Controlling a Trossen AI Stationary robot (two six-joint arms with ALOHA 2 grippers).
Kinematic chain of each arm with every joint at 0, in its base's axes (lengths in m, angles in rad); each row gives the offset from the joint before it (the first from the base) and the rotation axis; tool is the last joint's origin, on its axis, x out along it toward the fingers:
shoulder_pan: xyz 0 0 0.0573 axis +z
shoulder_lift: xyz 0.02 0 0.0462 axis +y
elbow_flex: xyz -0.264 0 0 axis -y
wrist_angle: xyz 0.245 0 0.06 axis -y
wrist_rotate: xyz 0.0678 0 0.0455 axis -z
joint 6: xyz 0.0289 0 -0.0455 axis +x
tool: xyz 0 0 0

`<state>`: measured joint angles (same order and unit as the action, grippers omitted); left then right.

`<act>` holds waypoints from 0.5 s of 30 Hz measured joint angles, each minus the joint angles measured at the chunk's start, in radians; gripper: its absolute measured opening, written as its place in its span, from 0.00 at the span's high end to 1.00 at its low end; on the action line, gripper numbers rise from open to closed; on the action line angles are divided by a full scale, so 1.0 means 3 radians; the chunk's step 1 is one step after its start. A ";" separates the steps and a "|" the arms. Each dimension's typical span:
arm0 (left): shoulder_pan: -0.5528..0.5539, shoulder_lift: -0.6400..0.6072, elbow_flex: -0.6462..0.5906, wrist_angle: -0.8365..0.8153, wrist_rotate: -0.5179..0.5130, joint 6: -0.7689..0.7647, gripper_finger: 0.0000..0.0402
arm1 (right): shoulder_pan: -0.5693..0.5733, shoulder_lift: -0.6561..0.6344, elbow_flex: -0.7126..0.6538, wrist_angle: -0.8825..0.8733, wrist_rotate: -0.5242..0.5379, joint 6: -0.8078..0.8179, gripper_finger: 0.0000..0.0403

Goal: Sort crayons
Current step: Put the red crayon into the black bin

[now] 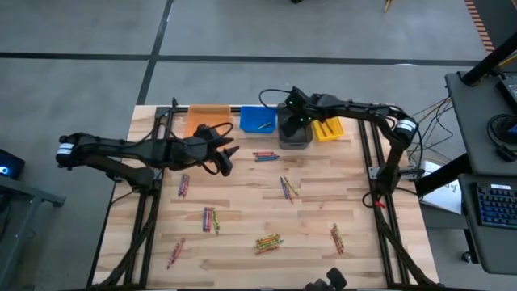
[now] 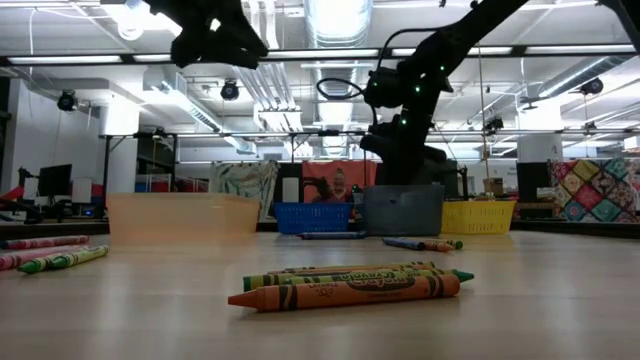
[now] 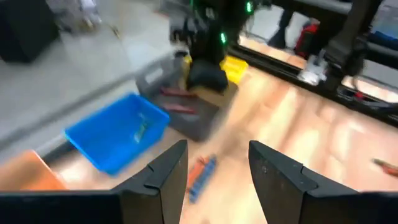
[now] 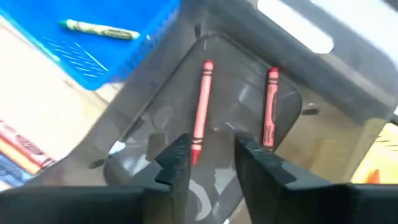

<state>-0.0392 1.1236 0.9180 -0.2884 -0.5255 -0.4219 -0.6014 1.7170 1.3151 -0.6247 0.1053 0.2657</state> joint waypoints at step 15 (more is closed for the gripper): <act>-0.0673 0.0214 0.0000 -0.1552 0.0430 -0.2259 0.62 | 0.0570 -0.0641 -0.0043 0.0371 -0.0011 -0.0687 0.68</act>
<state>-0.2411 1.1876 0.9180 -0.7540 -0.3966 -1.0995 -0.4303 1.5247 1.3022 -0.5134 0.1019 0.0595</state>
